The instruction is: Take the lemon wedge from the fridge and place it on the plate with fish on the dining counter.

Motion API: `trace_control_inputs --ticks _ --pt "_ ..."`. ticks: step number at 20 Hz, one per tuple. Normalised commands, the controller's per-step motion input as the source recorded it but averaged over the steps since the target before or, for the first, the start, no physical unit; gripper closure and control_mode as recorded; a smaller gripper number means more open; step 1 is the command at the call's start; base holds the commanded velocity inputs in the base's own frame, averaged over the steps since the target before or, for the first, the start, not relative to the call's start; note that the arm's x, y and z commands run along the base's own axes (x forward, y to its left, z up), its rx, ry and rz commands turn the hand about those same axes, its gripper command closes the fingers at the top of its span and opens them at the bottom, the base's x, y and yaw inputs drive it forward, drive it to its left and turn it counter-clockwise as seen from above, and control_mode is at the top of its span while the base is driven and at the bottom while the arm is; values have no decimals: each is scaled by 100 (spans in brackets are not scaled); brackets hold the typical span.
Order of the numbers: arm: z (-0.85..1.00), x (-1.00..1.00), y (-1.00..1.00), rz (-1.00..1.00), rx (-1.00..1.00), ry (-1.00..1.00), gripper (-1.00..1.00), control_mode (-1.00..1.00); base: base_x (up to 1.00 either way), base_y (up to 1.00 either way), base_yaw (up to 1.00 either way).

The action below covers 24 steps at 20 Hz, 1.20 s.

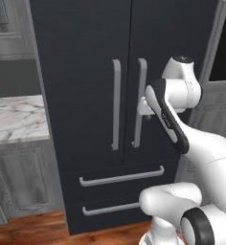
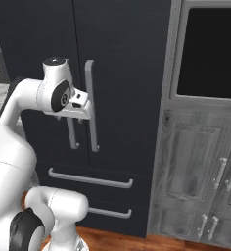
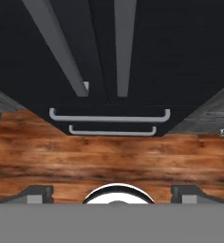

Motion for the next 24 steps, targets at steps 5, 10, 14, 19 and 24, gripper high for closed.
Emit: trace_control_inputs --ticks 5,10,14,19,24 --pt "0 0 0 0 0 0 -100 100 -68 24 0" --pt "0 0 1 0 -1 -1 -100 -100 -18 7 0" --pt "0 0 0 0 -2 -8 -100 -100 0 0 0" --pt "1 28 -10 0 -7 -17 -100 -100 0 0 0" --pt "0 27 -9 0 -9 -40 -100 -100 0 0 0"
